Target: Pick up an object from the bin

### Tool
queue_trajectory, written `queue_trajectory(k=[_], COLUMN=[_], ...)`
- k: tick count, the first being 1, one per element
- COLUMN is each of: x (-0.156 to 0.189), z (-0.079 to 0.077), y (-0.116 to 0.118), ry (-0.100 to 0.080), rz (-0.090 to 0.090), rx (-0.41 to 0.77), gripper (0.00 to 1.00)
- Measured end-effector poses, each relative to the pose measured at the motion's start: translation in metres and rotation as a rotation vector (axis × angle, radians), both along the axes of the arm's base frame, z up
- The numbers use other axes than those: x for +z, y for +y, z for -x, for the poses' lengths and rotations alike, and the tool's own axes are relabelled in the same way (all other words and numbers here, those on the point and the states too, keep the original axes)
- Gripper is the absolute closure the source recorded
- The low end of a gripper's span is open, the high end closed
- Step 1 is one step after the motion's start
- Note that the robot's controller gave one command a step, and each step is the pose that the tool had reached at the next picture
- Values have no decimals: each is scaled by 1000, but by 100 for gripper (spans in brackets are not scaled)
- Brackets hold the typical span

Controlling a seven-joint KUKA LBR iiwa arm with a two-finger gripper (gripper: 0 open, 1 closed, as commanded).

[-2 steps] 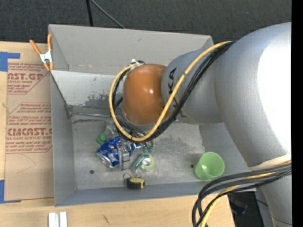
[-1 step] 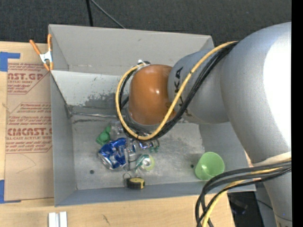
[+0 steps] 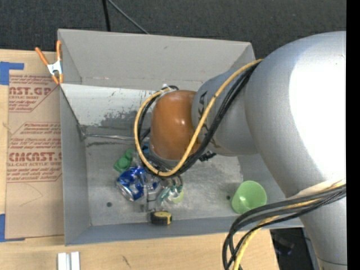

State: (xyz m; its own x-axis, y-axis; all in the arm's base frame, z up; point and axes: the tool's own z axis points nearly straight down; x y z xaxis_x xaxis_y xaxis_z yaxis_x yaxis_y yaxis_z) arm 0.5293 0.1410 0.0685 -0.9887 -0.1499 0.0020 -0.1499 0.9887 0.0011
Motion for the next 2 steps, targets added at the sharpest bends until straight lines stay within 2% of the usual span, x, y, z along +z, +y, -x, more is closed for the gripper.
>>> queue_trajectory(k=[1, 2], x=[0, 0], z=[0, 0], y=[0, 0], ry=[0, 0], rz=[-1, 0], rx=[0, 0], gripper=[0, 100])
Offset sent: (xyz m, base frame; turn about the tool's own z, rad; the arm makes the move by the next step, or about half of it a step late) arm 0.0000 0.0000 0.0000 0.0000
